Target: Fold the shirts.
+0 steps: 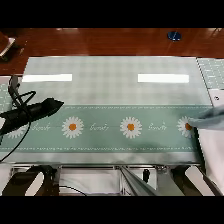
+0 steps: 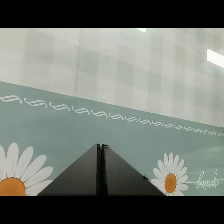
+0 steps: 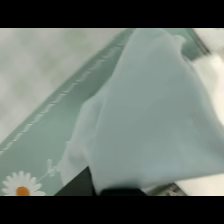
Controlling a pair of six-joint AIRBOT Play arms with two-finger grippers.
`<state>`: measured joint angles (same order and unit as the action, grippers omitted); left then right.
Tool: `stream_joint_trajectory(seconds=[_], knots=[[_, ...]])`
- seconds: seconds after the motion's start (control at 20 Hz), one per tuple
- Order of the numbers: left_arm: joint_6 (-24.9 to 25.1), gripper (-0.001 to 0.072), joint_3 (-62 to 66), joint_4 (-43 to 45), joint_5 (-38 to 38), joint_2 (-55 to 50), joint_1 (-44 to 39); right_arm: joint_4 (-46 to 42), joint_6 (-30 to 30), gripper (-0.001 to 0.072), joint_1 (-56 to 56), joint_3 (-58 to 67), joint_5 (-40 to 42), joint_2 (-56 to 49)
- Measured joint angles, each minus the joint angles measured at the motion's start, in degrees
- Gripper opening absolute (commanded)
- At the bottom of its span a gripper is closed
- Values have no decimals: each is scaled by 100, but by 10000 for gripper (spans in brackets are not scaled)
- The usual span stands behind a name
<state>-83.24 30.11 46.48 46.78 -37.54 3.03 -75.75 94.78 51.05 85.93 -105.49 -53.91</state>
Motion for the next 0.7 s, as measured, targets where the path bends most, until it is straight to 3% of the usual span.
stream_joint_trajectory(seconds=[0.25, 0.3, 0.35, 0.4, 0.7], knots=[[0, 21, 0, -2, -107, -4, 0, -1687, 142, 18, 798, -1434, -39, 992], [-2, 21, 0, -2, -118, -4, 0, -1945, 177, 53, 872, -1733, -33, 1182], [0, 21, 0, 0, -146, -4, 0, -2159, 201, 286, 925, -2009, -26, 1331], [0, 21, 0, 0, -151, -4, 0, -2378, 238, 406, 964, -2288, -11, 1475], [0, 21, 2, 0, -315, -4, 0, -2889, 321, 404, 1047, -3091, 166, 1735]])
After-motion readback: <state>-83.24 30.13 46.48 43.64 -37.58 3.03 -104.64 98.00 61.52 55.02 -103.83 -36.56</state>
